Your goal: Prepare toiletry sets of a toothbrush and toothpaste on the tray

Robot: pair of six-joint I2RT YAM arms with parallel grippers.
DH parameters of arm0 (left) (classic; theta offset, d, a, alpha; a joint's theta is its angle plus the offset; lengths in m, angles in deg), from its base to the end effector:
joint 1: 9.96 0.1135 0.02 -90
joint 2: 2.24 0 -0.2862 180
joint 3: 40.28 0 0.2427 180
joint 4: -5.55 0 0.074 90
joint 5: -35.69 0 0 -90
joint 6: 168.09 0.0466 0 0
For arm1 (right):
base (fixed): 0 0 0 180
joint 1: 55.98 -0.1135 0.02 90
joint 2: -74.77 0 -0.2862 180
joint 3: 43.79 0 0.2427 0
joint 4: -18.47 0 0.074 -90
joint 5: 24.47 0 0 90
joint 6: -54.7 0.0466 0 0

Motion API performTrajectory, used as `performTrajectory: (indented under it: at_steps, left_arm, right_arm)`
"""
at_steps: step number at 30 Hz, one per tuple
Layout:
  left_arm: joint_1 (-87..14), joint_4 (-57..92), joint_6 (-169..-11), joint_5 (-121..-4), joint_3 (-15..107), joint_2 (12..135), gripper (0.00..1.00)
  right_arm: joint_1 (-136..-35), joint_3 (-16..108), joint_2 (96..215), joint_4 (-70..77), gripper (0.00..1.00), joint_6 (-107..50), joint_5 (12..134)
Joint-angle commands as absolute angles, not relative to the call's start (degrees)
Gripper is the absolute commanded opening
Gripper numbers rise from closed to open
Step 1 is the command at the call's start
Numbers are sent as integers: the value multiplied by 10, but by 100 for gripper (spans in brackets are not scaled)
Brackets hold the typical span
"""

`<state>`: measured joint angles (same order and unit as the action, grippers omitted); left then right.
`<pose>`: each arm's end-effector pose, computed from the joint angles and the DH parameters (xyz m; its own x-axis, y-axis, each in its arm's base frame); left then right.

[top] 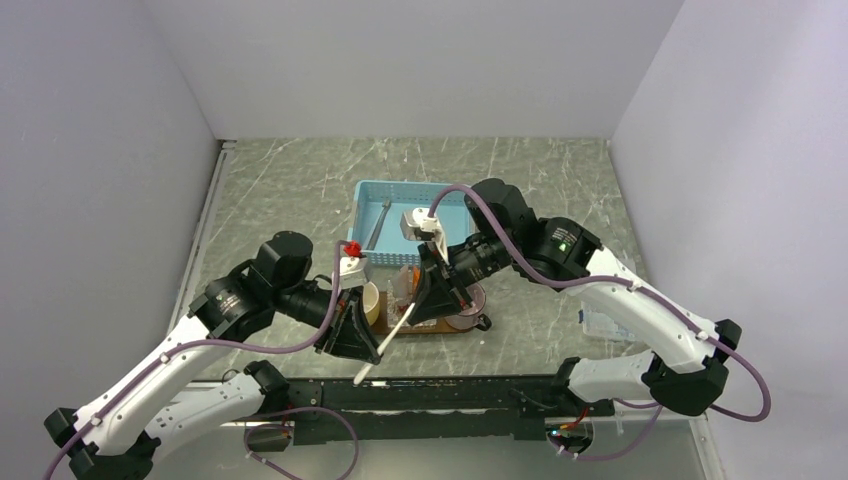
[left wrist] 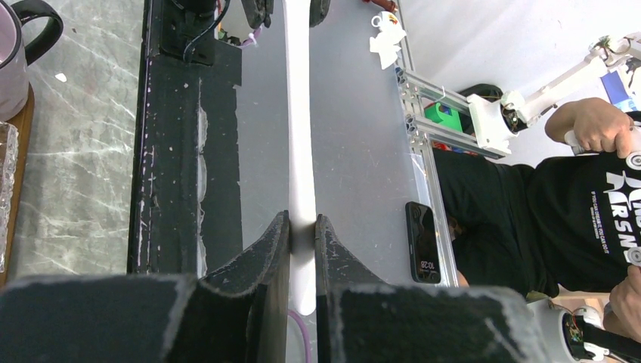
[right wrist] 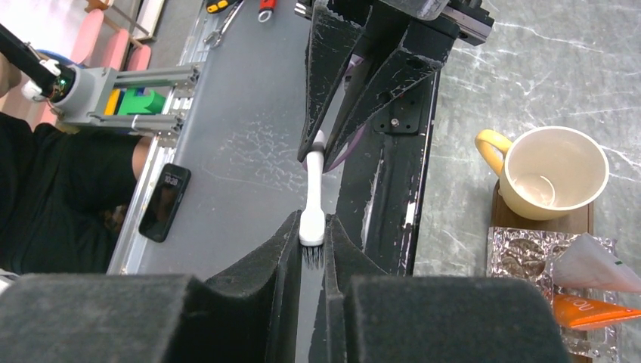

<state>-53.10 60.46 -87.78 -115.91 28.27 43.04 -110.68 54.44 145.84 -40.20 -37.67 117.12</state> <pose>0.0620 -0.1143 0.3623 -0.5240 0.3814 -0.7615 0.7948 -0.1023 -0.5982 0.1036 0.2095 0.4412 -0.2648 -0.4185 -0.8688 -0.9048 -0.2037 0.3739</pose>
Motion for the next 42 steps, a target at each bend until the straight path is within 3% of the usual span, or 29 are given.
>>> performTrajectory:
  at_steps: [1, 2, 10, 13, 19, 29, 35, 42]
  left_arm:
    - [-533, 597, -867, -1161, 298, 434, 1]
    - [-533, 598, -867, -1160, 299, 435, 6]
    - [-533, 607, -865, -1134, 299, 448, 48]
    - [-533, 613, -865, -1113, 304, 454, 57]
    - [-533, 639, -862, -1049, 335, 473, 61]
    - [-532, 647, -907, -797, 367, 446, 68]
    - [-532, 655, -915, -651, 348, 409, 73]
    - [-533, 664, -919, -569, 318, 377, 74]
  right_arm:
    - [-1109, 542, 1440, -369, 5, -386, 1178]
    - [-1109, 542, 1439, -370, 0, -387, 1178]
    - [-1109, 533, 1430, -368, 0, -386, 1169]
    - [-1109, 534, 1427, -379, 0, -389, 1153]
    - [-1109, 541, 1431, -426, 0, -388, 1079]
    - [-1109, 527, 1419, -476, 0, -362, 934]
    - [-1114, 529, 1407, -491, 0, -312, 818]
    - [-1124, 545, 1404, -512, 0, -264, 698]
